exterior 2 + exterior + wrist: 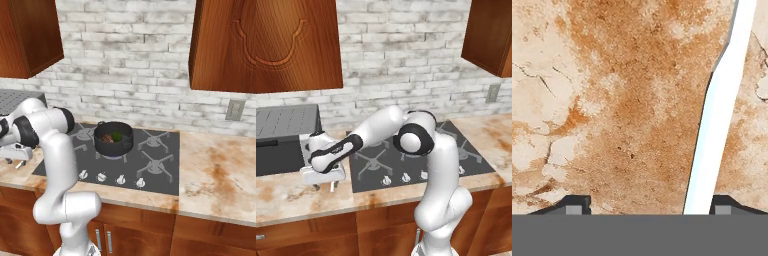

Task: Put the potato and lime in the pot. Retrieve the spatula and lightly stir the vegetables in the pot.

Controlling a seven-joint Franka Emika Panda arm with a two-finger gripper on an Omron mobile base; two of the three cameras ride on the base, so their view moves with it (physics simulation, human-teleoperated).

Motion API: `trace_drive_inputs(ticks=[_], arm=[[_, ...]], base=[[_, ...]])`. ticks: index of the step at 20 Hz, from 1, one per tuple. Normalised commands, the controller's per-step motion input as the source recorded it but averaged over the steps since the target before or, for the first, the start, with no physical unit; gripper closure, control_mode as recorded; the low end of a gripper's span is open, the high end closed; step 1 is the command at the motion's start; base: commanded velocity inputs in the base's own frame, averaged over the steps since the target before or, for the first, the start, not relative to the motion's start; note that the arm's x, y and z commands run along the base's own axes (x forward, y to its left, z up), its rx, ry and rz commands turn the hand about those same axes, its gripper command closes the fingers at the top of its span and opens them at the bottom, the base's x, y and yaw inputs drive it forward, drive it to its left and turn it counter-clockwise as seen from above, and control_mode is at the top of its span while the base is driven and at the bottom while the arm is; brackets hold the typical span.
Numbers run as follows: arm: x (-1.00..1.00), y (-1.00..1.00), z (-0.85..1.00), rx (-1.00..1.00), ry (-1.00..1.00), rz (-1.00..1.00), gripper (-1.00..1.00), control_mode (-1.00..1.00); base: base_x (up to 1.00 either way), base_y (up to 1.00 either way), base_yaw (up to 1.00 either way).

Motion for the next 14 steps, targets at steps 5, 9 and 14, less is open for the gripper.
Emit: trace_drive_inputs(ticks=[5,9,14], arm=[[0.00,0.00,-0.33,0.00,-0.13,0.00,-1.00,-1.00],[0.00,0.00,-0.09,0.00,-0.01,0.00,-1.00,-1.00],[0.00,0.00,-0.04,0.00,0.01,0.00,1.00,-1.00]], base=[[0.00,0.00,0.00],[0.00,0.00,0.00],[0.00,0.00,0.00]])
